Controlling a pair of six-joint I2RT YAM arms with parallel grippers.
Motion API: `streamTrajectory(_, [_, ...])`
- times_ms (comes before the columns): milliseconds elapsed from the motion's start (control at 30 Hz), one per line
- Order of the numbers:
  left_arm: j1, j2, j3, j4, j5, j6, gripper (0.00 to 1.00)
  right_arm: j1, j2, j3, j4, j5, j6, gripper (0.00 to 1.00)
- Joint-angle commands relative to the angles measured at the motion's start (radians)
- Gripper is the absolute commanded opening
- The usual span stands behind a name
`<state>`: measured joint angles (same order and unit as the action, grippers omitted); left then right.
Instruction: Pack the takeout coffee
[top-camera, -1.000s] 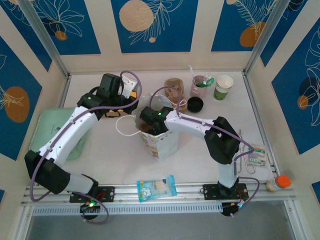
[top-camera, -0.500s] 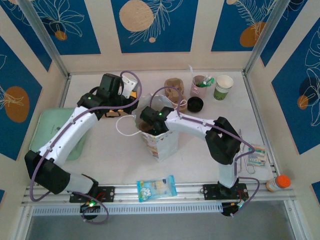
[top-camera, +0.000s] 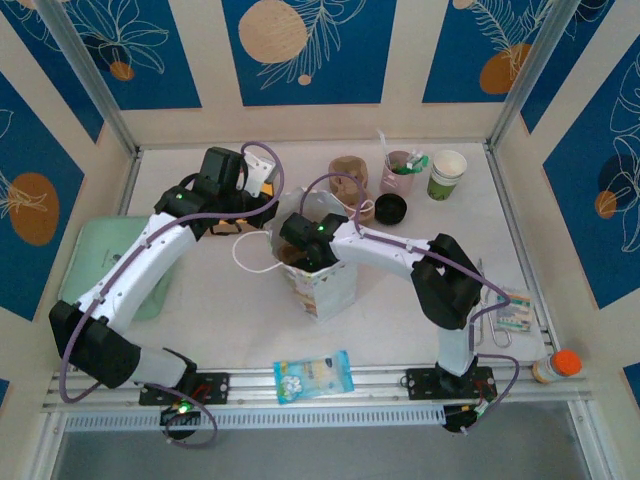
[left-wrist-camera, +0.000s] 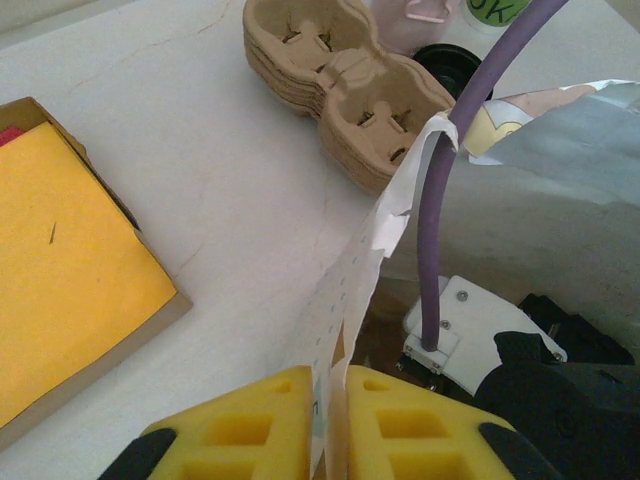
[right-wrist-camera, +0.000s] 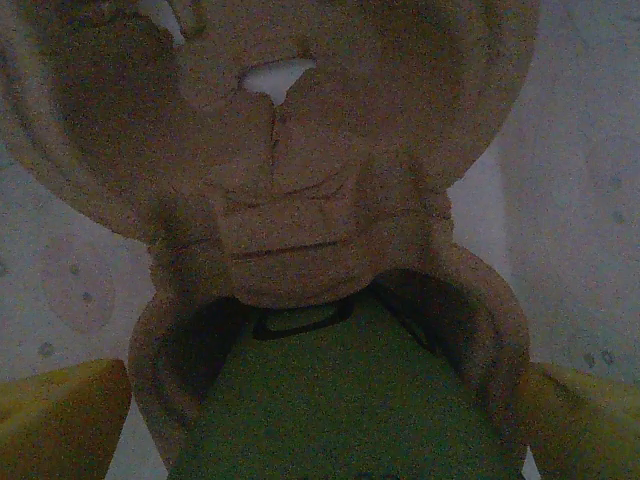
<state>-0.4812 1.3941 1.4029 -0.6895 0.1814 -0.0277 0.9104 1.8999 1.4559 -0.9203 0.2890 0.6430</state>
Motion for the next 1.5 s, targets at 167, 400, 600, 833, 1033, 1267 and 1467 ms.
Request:
streamTrajectory(167, [-0.014,-0.019,0.025,-0.017,-0.01,-0.008,0.28,0.022,-0.014,0.068,-0.08,0.023,0.007,0.99])
streamTrajectory(400, [-0.017,-0.026,0.027,-0.015,-0.008,-0.015,0.35,0.025,-0.037,0.129,-0.133,0.001,0.001,0.99])
streamTrajectory(600, [-0.019,-0.031,0.027,-0.011,-0.014,-0.015,0.42,0.035,-0.051,0.185,-0.173,0.022,-0.006,0.99])
streamTrajectory(833, [-0.019,-0.039,0.043,-0.007,-0.02,-0.022,0.47,0.041,-0.076,0.262,-0.242,0.05,-0.006,0.99])
streamTrajectory(1033, [-0.019,-0.109,0.021,0.058,-0.049,-0.058,0.59,0.058,-0.103,0.339,-0.305,0.081,-0.017,0.99])
streamTrajectory(1267, [-0.019,-0.196,-0.018,0.117,-0.069,-0.104,0.65,0.072,-0.141,0.407,-0.338,0.102,-0.027,0.99])
streamTrajectory(1467, [-0.016,-0.284,-0.094,0.176,-0.135,-0.185,0.68,0.073,-0.176,0.469,-0.348,0.107,-0.056,0.99])
